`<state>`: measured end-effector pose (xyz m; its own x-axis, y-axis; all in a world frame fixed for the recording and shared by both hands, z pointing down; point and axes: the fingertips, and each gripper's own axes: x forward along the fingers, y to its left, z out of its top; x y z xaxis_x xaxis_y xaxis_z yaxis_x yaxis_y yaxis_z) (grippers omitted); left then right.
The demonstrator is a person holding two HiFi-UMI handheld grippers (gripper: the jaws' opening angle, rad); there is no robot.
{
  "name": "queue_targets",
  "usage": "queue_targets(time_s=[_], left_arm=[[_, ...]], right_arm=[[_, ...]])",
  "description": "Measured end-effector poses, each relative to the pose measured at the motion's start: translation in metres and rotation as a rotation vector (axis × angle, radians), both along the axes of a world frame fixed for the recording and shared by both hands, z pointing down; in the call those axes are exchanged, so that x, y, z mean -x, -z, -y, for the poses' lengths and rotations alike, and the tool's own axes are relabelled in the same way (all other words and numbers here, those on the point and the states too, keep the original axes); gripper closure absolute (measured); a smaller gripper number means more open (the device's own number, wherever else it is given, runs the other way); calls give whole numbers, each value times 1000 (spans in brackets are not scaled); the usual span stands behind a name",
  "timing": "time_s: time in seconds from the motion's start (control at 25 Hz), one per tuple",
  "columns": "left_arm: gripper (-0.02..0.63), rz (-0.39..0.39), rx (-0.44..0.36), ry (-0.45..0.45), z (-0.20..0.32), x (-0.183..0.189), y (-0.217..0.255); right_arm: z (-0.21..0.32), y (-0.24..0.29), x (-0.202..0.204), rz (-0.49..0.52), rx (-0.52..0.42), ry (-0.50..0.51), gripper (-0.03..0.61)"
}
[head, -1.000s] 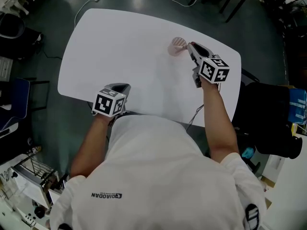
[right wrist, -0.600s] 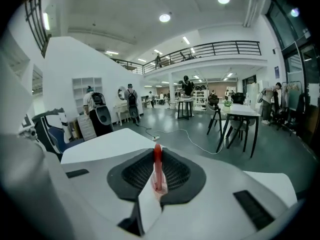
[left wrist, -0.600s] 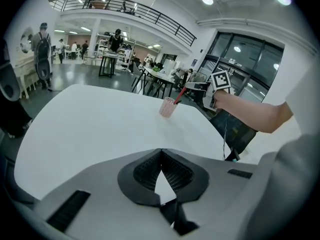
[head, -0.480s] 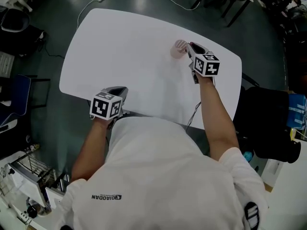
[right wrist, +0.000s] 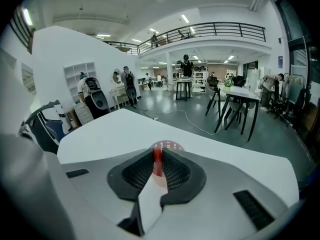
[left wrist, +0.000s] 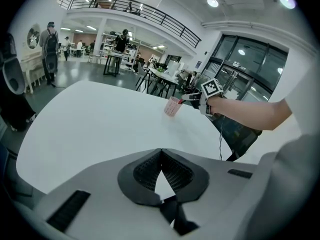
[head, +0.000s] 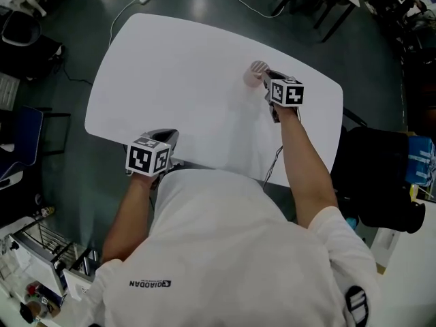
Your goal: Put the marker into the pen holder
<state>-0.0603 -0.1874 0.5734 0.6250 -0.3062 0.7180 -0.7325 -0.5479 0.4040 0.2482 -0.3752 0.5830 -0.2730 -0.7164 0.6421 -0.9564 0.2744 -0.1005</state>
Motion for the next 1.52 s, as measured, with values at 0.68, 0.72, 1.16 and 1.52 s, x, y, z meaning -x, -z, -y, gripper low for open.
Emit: queue_targets(time_s=[0.68,0.72,1.16,1.52], left_arm=[[588,-34,2,-156,35,13,-2],[588,-36,1,-175,37,13,-2],[588,-64,-44,-415,27,-20,13],[588,-129,-130,-515,-10,-70,54]], right_arm=[[-18,23,-3,-86,-47,-132,479],[-24,28,-1,-87,-62,-145,479],[-164,47,77,110,-122,-200,553],[-233,101,102,268,-245,-184,560]])
